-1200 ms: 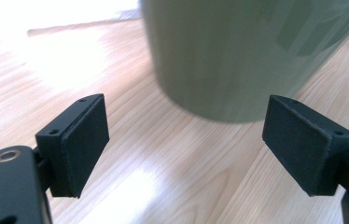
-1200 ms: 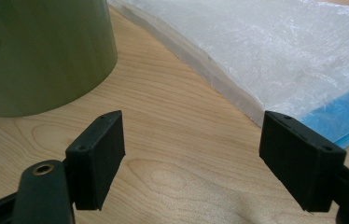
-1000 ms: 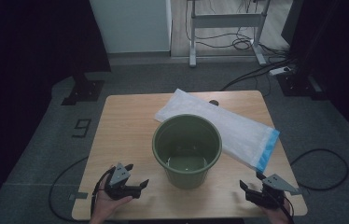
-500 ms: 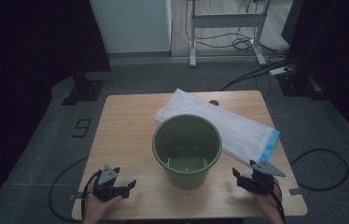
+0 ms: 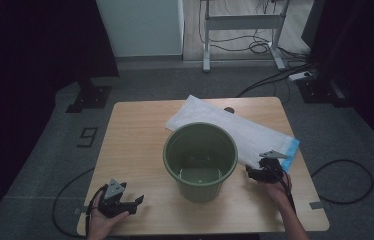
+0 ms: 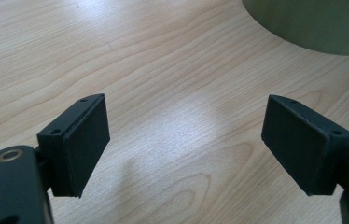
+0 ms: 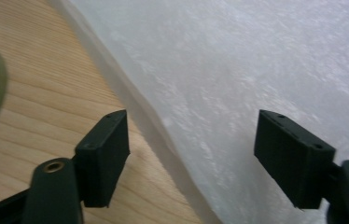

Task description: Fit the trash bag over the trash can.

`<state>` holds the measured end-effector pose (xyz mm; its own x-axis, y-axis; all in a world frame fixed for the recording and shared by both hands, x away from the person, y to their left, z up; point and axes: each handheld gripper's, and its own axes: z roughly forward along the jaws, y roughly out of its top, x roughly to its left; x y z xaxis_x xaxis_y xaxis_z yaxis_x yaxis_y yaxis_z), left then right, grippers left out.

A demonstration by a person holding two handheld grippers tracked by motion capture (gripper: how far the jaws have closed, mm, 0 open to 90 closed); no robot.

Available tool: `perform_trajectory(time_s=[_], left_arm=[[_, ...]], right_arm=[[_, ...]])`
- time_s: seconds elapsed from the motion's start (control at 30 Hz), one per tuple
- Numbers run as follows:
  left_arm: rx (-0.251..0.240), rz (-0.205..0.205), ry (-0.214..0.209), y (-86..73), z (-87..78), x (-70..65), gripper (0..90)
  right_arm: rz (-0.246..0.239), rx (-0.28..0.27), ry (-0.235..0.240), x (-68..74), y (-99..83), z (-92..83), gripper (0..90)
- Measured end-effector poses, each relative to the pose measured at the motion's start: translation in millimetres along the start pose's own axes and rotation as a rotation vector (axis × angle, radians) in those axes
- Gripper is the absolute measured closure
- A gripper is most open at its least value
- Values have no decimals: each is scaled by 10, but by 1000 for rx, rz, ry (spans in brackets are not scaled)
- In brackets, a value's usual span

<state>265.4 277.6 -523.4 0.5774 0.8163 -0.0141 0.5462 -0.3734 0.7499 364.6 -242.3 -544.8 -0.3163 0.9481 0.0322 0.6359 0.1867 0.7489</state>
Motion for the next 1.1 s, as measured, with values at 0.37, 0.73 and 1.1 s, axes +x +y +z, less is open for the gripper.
perform_trajectory(time_s=[0.37,0.73,1.1], left_arm=[[6,-12,8,-27,9,22,150],[6,-25,16,-52,-10,57,153],[10,-20,12,-50,-5,37,154]], right_arm=[[-45,-4,11,-38,-94,-33,705],[-4,-32,-9,-88,-399,-338,876],[65,-37,15,-129,-799,-776,880]])
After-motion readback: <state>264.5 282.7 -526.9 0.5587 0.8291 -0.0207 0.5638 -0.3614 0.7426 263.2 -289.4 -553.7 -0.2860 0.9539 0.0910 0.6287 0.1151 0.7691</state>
